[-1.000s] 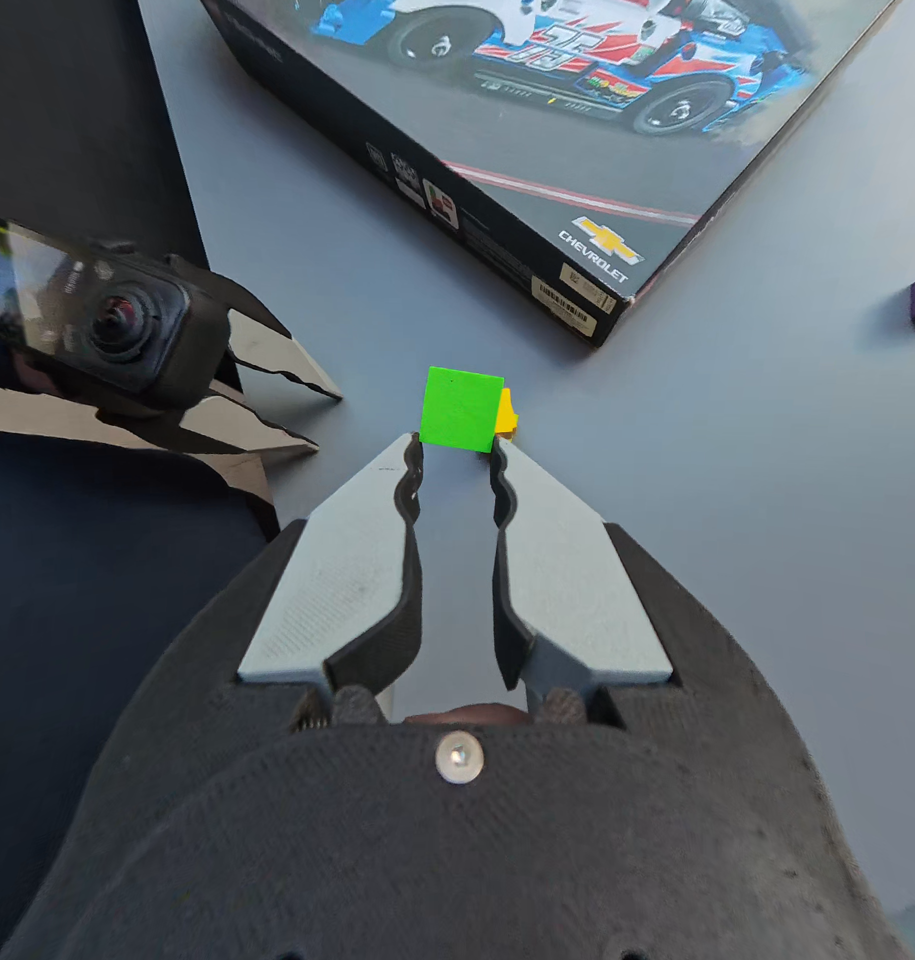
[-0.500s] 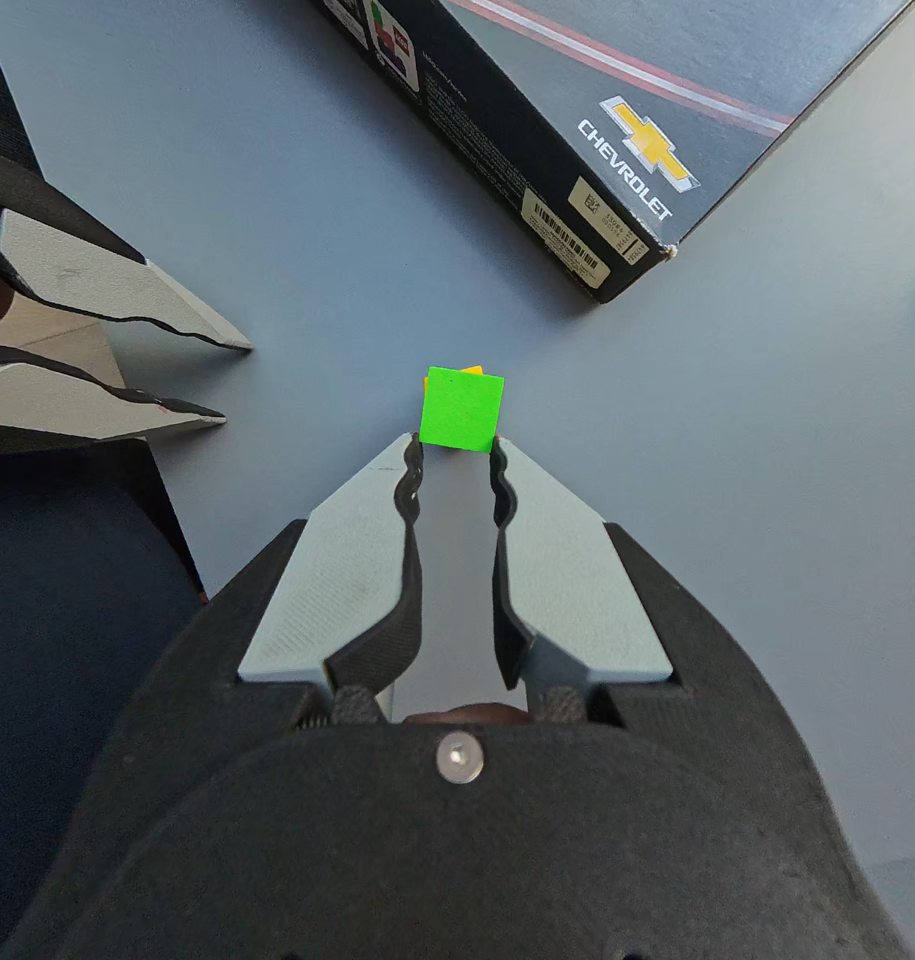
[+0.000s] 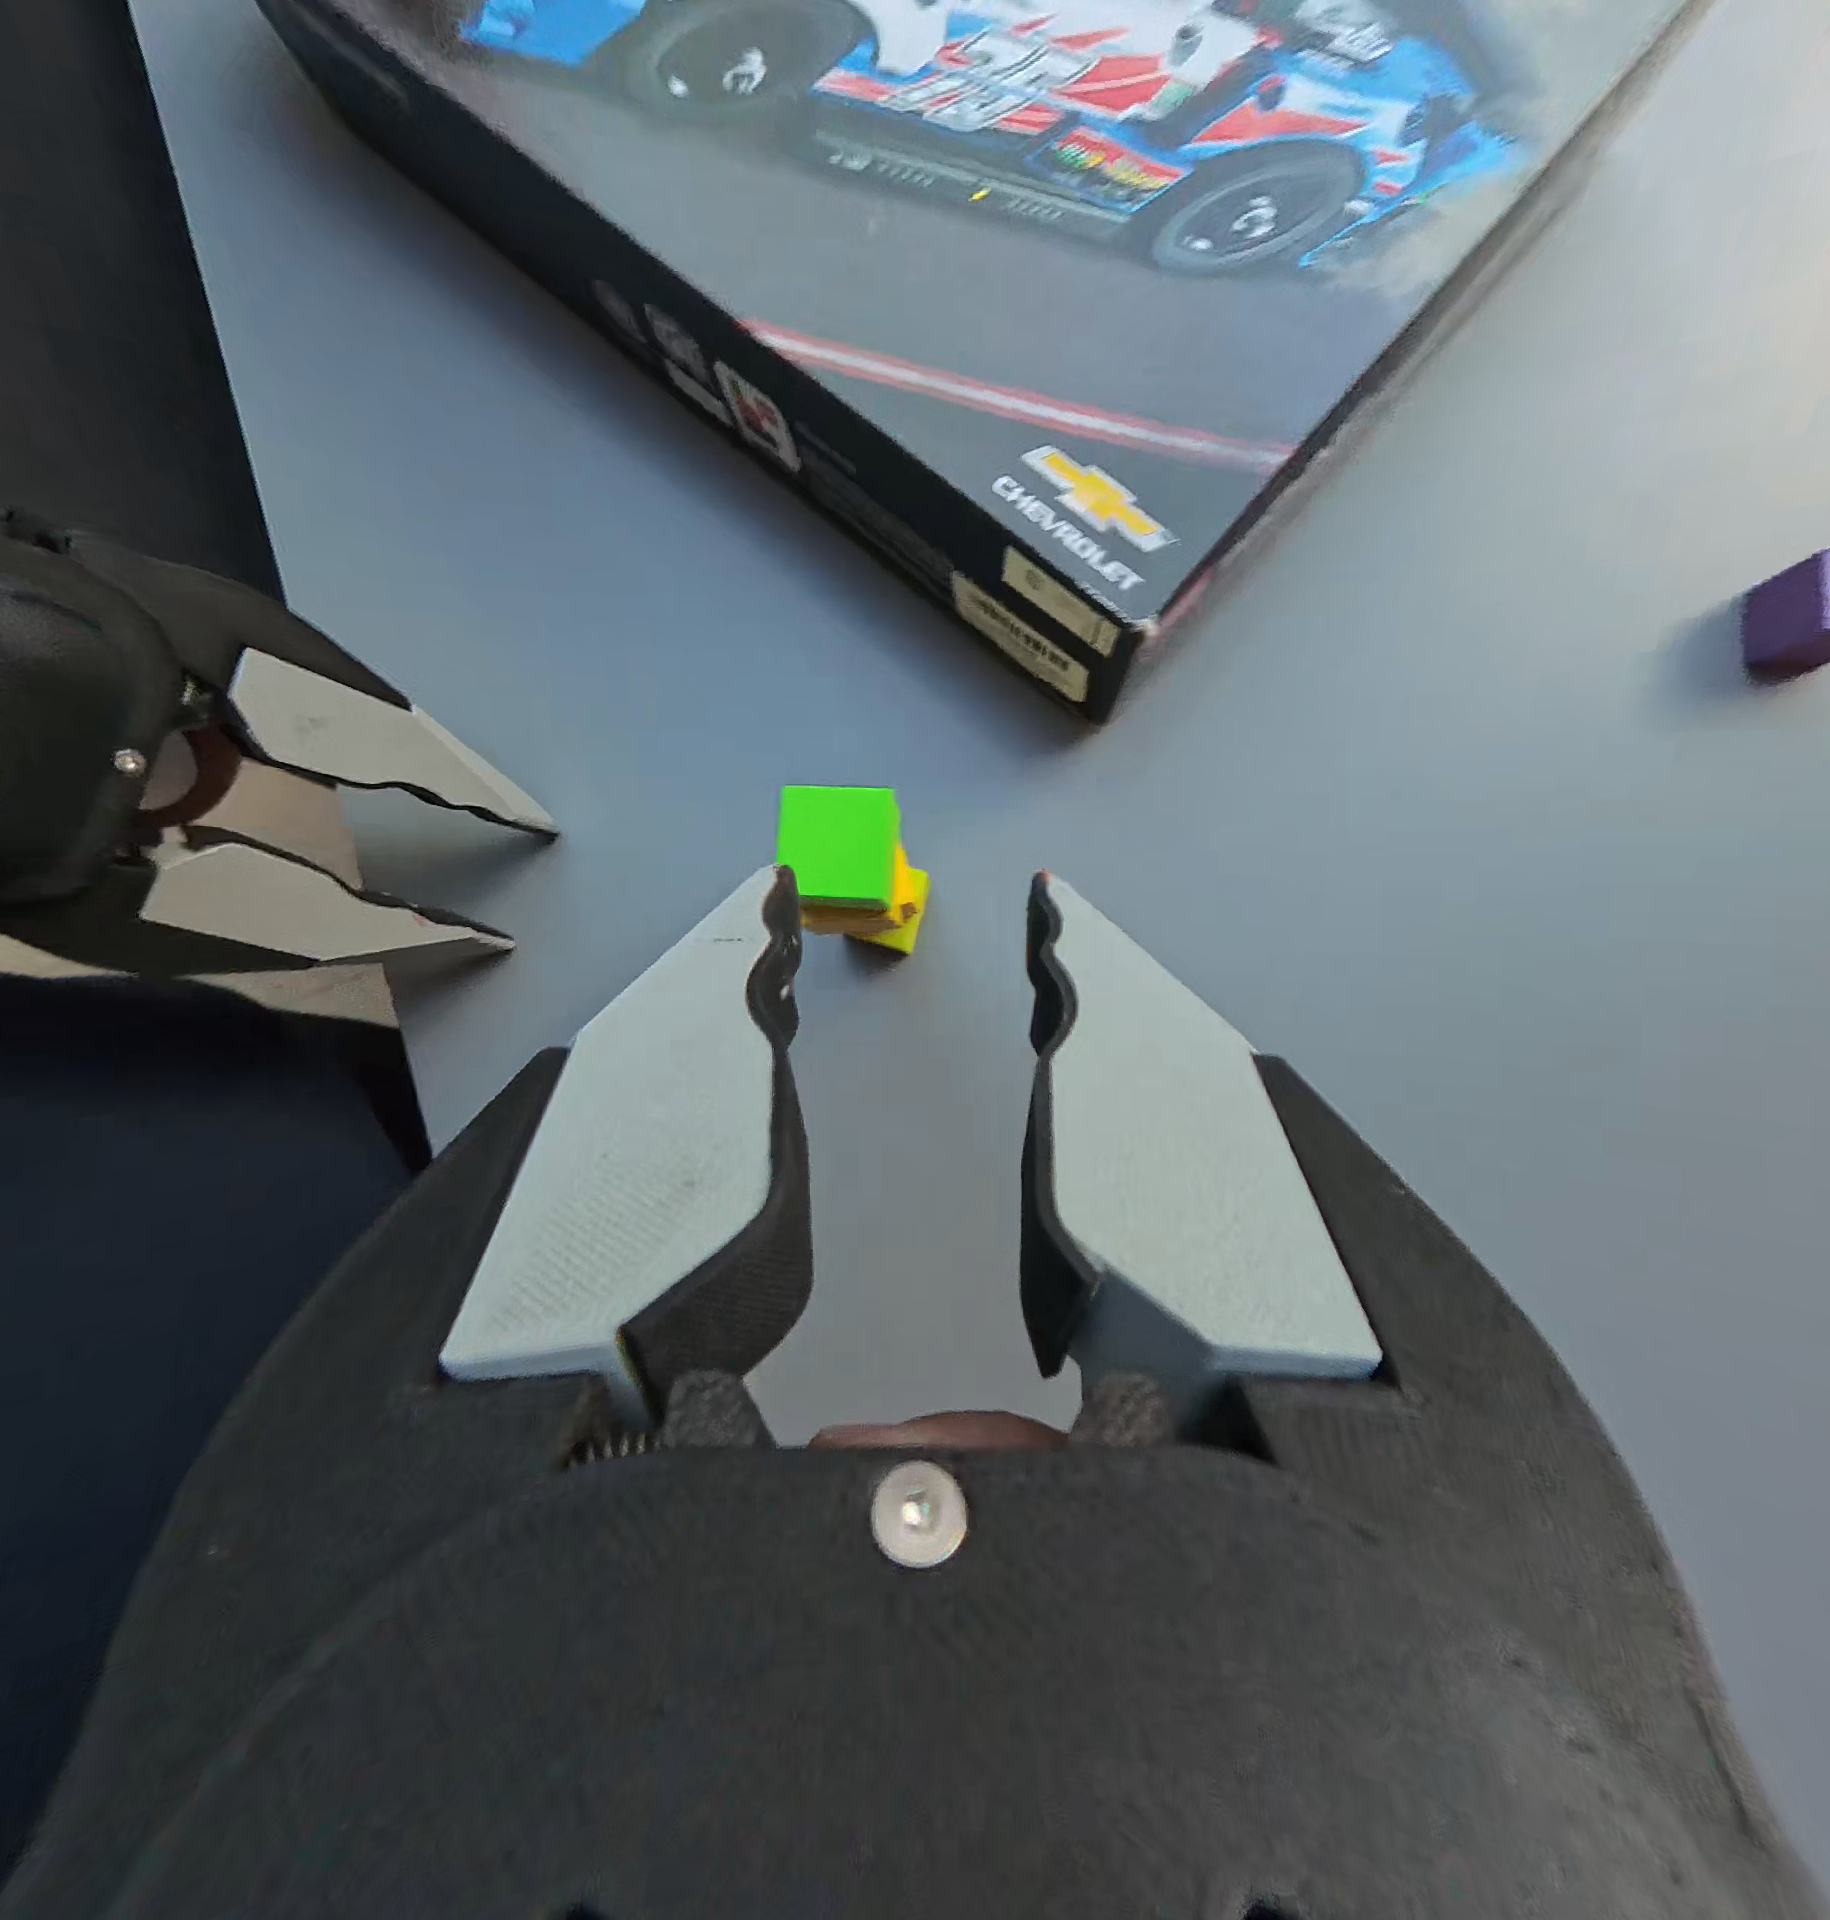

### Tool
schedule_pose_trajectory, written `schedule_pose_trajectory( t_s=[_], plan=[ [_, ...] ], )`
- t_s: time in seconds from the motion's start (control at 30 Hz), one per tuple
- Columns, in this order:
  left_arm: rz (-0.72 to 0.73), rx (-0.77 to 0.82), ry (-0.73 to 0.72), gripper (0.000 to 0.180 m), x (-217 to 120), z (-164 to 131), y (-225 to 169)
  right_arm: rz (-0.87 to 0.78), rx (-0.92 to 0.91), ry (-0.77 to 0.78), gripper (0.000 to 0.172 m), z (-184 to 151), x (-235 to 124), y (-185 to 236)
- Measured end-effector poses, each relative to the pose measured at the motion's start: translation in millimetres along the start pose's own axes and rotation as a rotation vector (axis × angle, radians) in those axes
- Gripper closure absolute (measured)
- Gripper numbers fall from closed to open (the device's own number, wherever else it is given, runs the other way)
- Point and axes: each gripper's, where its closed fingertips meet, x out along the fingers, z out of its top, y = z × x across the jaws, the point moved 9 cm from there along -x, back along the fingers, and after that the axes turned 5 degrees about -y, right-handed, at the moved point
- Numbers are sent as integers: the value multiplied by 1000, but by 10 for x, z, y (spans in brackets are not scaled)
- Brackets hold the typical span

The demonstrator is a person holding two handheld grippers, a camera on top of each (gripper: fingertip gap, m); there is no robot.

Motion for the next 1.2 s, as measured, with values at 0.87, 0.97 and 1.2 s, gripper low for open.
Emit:
schedule_pose_trajectory(
  t_s=[0.87, 0.97, 1.2],
  plan=[
    [137, -590, 209, 134, -642, -526, -617, -114, 8, 186, 146, 351, 1332, -2477],
    [102, -564, 233, 134, -576, -530, -612, -5, -25, 110, 146, 395, 1025, -2122],
    [46, -452, 205, 136, -449, -398, -418, 238, -65, 57, 146, 432, 82, -844]
  ],
)
